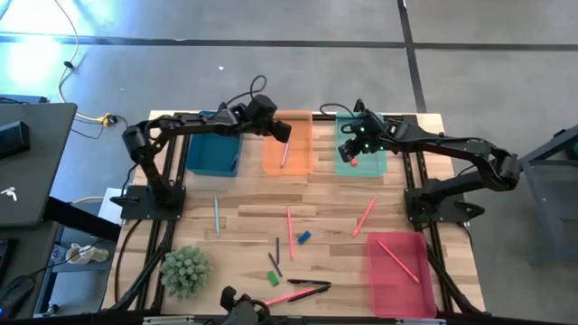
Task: Sort crayons/erasers/pens/pencils in bins
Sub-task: Put the top right pink pencil into the pink bin
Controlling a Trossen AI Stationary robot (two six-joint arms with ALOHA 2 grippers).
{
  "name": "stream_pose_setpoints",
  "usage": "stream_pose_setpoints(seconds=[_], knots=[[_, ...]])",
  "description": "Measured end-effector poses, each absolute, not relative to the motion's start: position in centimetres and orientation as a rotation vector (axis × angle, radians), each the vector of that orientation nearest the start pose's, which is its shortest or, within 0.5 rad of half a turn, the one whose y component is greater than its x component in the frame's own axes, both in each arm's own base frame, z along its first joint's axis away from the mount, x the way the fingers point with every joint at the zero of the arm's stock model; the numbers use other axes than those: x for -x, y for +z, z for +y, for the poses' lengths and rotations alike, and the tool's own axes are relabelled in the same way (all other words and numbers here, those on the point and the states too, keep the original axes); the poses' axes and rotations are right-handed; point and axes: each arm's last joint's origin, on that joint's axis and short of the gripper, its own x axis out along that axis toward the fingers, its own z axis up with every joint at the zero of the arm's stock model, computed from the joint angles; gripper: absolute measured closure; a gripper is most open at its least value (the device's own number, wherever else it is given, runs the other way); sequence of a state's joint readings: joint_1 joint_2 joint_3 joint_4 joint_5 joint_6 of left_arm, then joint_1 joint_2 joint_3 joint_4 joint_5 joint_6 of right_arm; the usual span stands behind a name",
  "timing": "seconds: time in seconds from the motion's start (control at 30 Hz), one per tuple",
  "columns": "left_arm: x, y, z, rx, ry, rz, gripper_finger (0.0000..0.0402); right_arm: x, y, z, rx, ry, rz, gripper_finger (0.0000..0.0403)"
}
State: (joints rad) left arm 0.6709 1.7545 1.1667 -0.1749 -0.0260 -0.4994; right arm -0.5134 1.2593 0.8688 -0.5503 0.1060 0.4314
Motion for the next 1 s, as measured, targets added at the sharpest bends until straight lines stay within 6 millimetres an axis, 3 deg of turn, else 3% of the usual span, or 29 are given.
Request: stream_pose_setpoints(seconds=[0.27,0.53,0.77,1.0], knots=[[-27.6,26.3,22.1,0.620,0.792,0.439,0.0265,-21.2,25.3,-9.2,-0.538,-0.658,0.793,0.0242],[-25.9,30.0,18.7,0.635,0.694,0.445,0.0271,-21.0,26.3,-6.9,-0.385,-0.432,0.824,0.0242],[-25.6,29.9,14.6,0.701,0.648,0.621,0.0271,-21.0,25.9,-5.1,-0.216,-0.181,0.923,0.0242],[-26.4,28.5,10.4,0.714,0.610,0.794,0.0271,-21.2,25.8,-3.5,-0.088,-0.061,0.948,0.0242]])
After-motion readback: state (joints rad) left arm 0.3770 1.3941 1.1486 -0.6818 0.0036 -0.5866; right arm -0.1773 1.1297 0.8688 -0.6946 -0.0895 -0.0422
